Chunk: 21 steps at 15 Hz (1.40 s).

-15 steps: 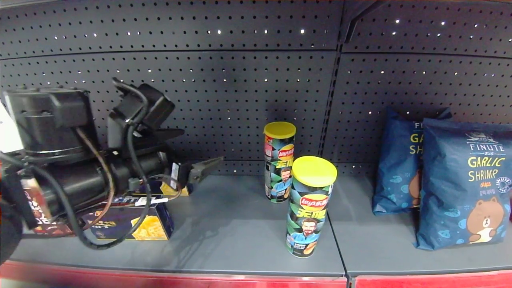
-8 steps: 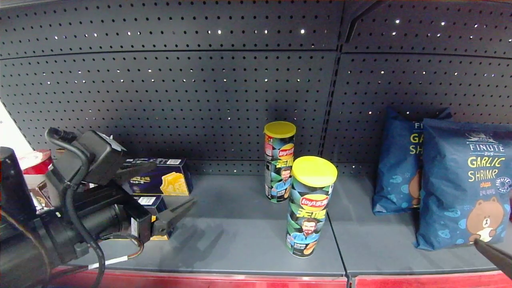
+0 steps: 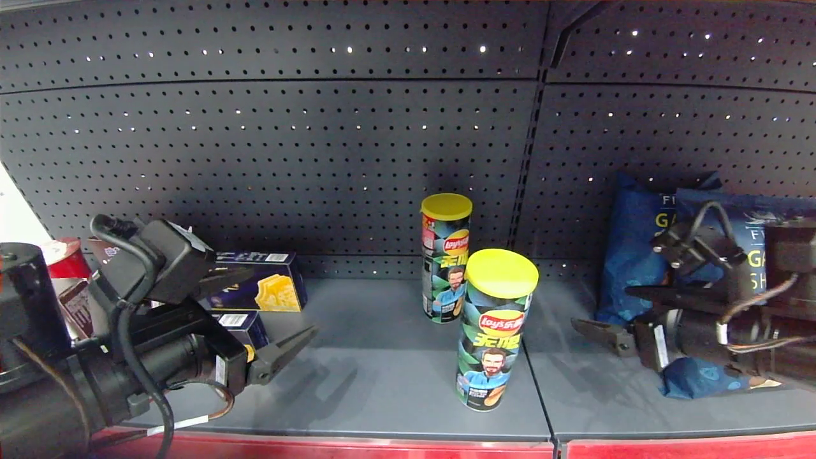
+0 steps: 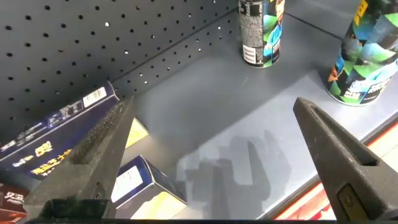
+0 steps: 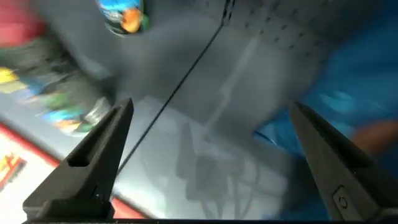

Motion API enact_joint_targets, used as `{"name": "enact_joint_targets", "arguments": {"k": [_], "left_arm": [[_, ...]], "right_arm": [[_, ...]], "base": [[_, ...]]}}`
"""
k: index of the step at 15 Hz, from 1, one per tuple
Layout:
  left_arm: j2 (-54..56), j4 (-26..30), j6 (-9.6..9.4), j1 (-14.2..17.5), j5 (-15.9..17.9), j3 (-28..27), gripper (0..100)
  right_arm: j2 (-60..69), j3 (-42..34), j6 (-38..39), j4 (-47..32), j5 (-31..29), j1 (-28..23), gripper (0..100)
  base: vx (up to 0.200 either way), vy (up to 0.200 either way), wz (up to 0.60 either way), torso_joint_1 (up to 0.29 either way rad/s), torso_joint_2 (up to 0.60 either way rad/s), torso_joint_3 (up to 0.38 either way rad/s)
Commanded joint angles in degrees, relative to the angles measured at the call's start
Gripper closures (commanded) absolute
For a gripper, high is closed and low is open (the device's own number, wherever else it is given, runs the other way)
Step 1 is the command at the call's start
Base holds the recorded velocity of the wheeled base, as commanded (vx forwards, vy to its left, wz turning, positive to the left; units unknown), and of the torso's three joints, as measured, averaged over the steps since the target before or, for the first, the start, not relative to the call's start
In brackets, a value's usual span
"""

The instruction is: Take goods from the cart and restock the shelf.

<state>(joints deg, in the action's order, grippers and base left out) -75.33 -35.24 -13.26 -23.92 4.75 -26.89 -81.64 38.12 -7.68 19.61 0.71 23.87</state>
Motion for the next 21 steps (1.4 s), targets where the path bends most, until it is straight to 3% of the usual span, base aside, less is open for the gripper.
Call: {"name": "enact_joint_targets", "arguments": {"k": [1,7,21], "left_arm": [[-1.58,0.0,-0.01,0.01,-0.01,0.0,0],[-2.72,-0.09,-0.01,0.28,-0.01,-0.53,0],[-2.9,-0.09,-0.01,0.45,-0.01,-0.18,0]], "right_arm": [[-7.66,2.31,0.82,0.16,-0.71,1.97,0],[-10.21,2.75,1.09,0.16,-0.79,6.01,0],[-14.78,6.35,1.18,1.39,-0.62,8.65,0]], "base": [[0.0,0.0,0.0,0.0,0.0,0.0],[0.0,0.0,0.0,0.0,0.0,0.0],[0.0,0.0,0.0,0.0,0.0,0.0]]}}
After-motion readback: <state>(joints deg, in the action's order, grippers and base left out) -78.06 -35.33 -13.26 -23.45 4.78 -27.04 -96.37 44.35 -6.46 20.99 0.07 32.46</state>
